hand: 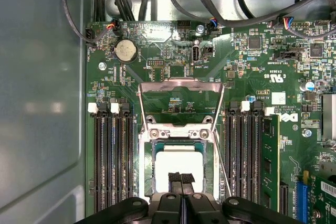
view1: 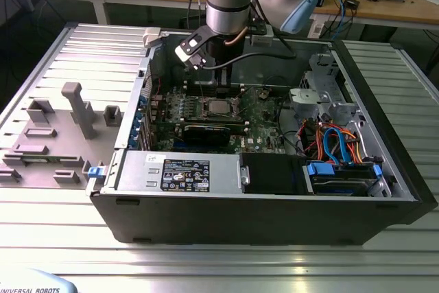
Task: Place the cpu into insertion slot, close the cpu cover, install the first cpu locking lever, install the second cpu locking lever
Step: 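Close the cpu cover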
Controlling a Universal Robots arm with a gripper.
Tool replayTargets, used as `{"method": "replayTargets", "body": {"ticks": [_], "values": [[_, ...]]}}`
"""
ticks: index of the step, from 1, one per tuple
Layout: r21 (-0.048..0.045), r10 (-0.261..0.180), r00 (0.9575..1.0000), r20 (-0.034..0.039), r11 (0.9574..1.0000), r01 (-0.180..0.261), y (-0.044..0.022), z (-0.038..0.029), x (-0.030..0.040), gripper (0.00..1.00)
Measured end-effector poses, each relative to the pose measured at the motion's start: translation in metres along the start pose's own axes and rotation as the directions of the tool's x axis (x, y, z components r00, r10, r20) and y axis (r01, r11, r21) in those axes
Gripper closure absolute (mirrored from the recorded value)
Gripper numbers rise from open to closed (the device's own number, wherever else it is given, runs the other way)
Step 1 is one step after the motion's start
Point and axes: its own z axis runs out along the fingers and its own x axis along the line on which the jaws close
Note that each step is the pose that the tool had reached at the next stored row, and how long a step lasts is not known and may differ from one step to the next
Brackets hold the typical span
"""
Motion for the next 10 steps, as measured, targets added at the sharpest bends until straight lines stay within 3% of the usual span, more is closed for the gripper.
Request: {"method": "replayTargets", "body": {"ticks": [10], "values": [[-0.0001, 0.000, 1.0000, -0.0001, 1.0000, 0.000, 0.0001, -0.0040, 0.0001, 0.89]]}}
